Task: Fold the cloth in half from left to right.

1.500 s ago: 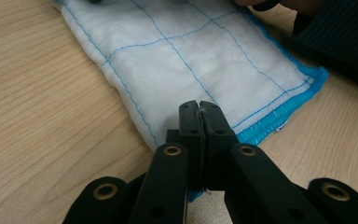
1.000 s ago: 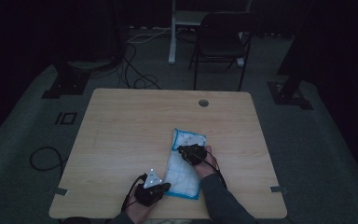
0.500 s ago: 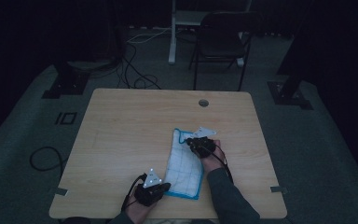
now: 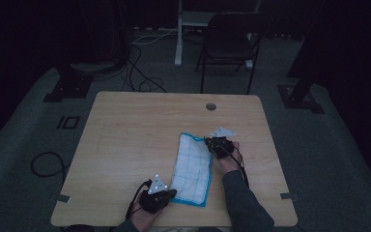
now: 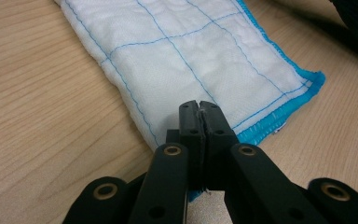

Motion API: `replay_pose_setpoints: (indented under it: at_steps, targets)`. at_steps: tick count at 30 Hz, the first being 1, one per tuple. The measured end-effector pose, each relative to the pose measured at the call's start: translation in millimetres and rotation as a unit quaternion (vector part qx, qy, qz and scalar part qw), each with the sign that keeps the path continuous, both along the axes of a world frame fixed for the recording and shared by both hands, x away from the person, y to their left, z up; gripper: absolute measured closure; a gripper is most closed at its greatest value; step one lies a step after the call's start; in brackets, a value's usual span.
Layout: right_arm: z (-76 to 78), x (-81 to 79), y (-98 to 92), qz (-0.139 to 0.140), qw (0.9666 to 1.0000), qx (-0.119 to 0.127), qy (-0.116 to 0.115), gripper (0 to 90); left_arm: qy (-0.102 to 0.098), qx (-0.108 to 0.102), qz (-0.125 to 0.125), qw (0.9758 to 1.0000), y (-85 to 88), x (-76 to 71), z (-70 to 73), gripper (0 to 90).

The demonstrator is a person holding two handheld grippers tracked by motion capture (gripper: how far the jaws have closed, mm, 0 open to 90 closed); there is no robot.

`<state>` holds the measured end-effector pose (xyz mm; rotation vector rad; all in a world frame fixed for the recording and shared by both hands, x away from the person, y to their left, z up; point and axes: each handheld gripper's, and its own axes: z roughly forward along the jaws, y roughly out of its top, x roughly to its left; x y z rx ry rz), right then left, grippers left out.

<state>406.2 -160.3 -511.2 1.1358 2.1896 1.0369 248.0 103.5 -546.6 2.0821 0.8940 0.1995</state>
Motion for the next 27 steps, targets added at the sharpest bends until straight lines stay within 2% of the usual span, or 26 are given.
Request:
replay_pose_setpoints:
  at_steps: [7, 16, 27]
  targets:
    - [2.8, 8.6, -14.0, -0.023, 0.9997, -0.003, -0.002, 87.8, 0.002, -0.001, -0.001, 1.0, 0.5, 0.5, 0.0, 89.1]
    - [2.5, 8.8, -17.8, -0.028, 0.9996, -0.003, 0.0, 87.8, 0.004, -0.003, -0.001, 1.0, 0.8, 0.8, -0.1, 89.1]
    - [-3.7, -4.1, -17.3, -0.016, 0.9998, 0.005, 0.006, 72.7, 0.012, -0.008, 0.0, 0.9999, -3.1, -3.4, -0.6, 89.1]
